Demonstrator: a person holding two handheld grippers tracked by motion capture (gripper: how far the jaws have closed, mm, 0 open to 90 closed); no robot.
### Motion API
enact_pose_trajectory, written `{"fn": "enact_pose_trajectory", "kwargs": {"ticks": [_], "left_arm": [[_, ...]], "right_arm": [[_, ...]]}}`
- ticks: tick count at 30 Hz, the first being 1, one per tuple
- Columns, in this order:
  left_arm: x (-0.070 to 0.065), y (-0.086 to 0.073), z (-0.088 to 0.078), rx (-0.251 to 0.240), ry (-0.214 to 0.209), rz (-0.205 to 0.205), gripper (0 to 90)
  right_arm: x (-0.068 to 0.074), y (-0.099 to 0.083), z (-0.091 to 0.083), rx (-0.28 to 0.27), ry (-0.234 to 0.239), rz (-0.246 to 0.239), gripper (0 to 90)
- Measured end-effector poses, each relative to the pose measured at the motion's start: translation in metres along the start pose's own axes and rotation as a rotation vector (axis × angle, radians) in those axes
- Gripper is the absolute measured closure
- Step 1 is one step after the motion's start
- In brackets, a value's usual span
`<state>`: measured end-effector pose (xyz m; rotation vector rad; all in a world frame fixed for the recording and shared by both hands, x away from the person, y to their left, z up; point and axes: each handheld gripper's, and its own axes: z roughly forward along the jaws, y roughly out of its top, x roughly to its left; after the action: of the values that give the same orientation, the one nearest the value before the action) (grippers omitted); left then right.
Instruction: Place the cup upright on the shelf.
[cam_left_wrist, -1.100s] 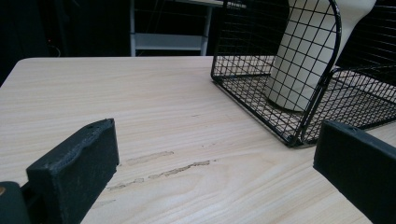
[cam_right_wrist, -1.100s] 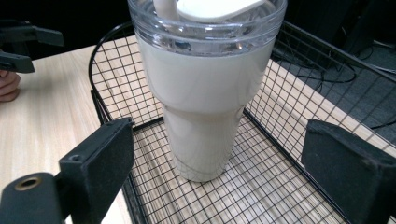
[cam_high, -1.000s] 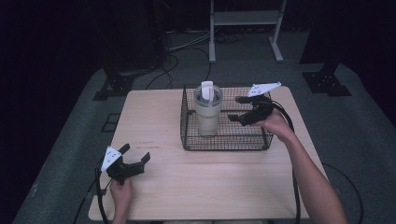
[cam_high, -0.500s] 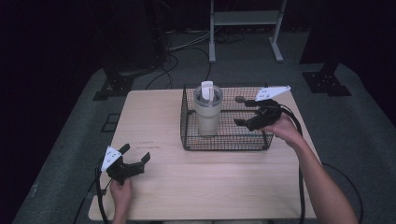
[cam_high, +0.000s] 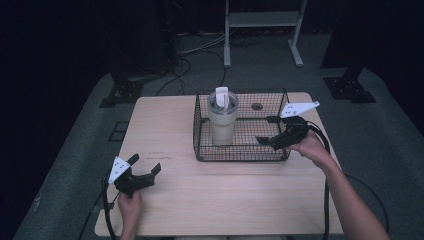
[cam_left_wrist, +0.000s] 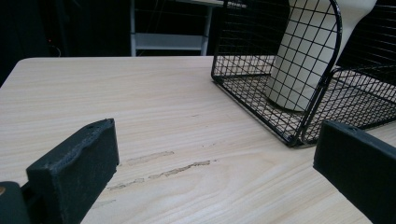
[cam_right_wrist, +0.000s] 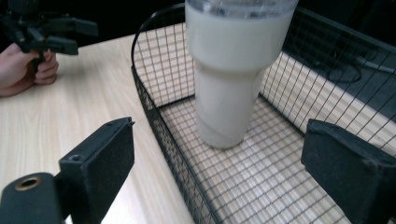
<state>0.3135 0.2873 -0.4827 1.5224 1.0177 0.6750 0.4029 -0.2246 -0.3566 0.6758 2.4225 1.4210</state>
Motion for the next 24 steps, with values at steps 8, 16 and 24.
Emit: {"fn": "enact_pose_trajectory", "kwargs": {"ticks": [8, 16, 24], "left_arm": [[0.0, 0.0, 0.0, 0.004, 0.001, 0.007, 0.0], [0.0, 0.0, 0.0, 0.003, 0.002, 0.008, 0.0], [0.0, 0.0, 0.0, 0.005, 0.002, 0.008, 0.0]], "right_arm": [[0.006, -0.015, -0.006, -0.006, 0.007, 0.008, 9.0], [0.007, -0.028, -0.013, -0.001, -0.002, 0.012, 9.0], [0.011, -0.042, -0.021, -0.018, -0.008, 0.035, 9.0]]}}
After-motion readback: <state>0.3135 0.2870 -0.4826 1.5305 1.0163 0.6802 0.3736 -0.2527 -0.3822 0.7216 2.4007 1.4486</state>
